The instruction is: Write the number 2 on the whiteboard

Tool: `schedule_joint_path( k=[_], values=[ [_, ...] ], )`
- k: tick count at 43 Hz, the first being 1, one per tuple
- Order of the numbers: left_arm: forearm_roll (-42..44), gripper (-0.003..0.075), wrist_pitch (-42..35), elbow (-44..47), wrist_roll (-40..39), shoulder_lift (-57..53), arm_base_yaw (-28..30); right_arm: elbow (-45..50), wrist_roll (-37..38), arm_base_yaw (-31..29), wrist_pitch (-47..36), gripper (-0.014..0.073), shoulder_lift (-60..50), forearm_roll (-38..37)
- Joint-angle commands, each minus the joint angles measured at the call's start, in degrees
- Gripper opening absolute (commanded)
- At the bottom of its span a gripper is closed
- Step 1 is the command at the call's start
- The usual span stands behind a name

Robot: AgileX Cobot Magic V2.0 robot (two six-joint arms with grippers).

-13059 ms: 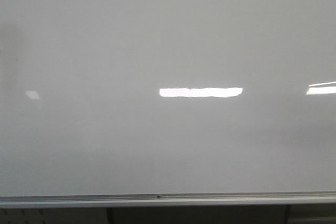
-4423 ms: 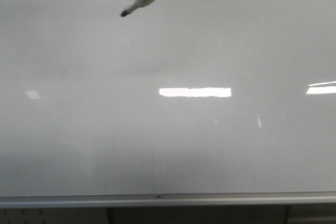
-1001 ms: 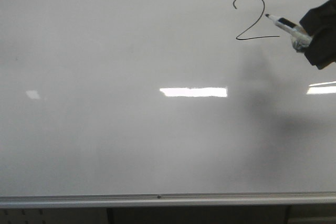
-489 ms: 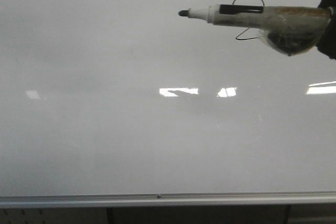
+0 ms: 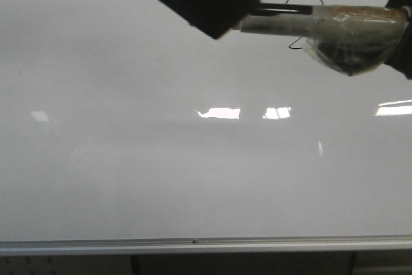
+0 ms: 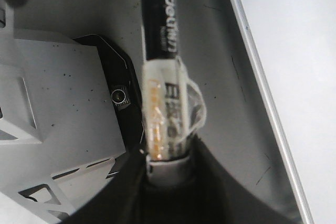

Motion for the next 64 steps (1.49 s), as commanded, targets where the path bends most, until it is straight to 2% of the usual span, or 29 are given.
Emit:
schedule_joint_path(
  k=[1, 10, 21, 27, 31, 36, 39, 42, 45, 52, 57, 61, 64],
  values=[
    [-2.3, 0.0474, -4.0, -3.0, 0.0, 0.8, -1.0, -2.1, -0.7, 0.1, -1.1, -0.0015, -1.2, 1.7],
    [-2.3, 0.0459, -4.6, -4.5, 0.0, 4.3, -1.1, -2.1, -0.7, 0.1, -1.1, -0.0015, -1.2, 1.7],
    [-2.5, 0.0152, -5.3, -4.5, 0.0, 4.7, -1.1, -2.1, -0.7, 0.1, -1.3, -0.0015, -1.2, 1.7],
    [-2.5, 0.0041, -5.3, -4.5, 0.0, 4.7, -1.1, -2.1, -0.7, 0.1, -1.5, 0.0001, -1.2, 1.7],
    [-2.5, 0.0005, -5.3, -4.5, 0.0, 4.7, -1.1, -2.1, -0.7, 0.1, -1.7, 0.0122, -1.2, 1.7],
    [-2.5, -0.0004, -5.3, -4.5, 0.0, 4.7, -1.1, -2.1, -0.7, 0.1, -1.8, 0.0396, -1.2, 1.7],
    [-2.2, -0.0003, -5.3, -4.5, 0.0, 4.7, -1.1, -2.1, -0.2, -0.2, -1.4, 0.0521, -1.4, 0.7],
    [-0.6, -0.0002, -5.2, -4.5, -0.8, 4.4, -1.1, -2.1, 3.2, -1.3, -1.4, 0.0583, -2.2, -2.3],
    [2.5, -0.0002, -4.8, -4.5, -2.7, 3.6, -1.1, -2.1, 7.9, -2.9, -1.3, 0.058, -3.6, -6.7],
    [16.7, -0.0002, -4.1, -4.6, -16.2, 0.2, -1.1, -2.1, 20.9, -8.5, -0.2, 0.0569, -8.5, -17.1],
    [32.0, -0.0002, -2.1, -4.6, -34.4, -2.7, -0.9, -2.0, 30.6, -12.2, -0.1, 0.0569, -12.2, -20.6],
    [43.8, -0.0002, 1.2, -4.3, -51.5, -5.0, 0.5, -2.0, 33.5, -13.9, -0.1, 0.0569, -14.4, -22.2],
    [49.4, -0.0002, 2.0, -3.0, -58.6, -7.1, 2.7, -2.0, 33.5, -14.4, -0.1, 0.0569, -15.9, -22.6]
  ],
)
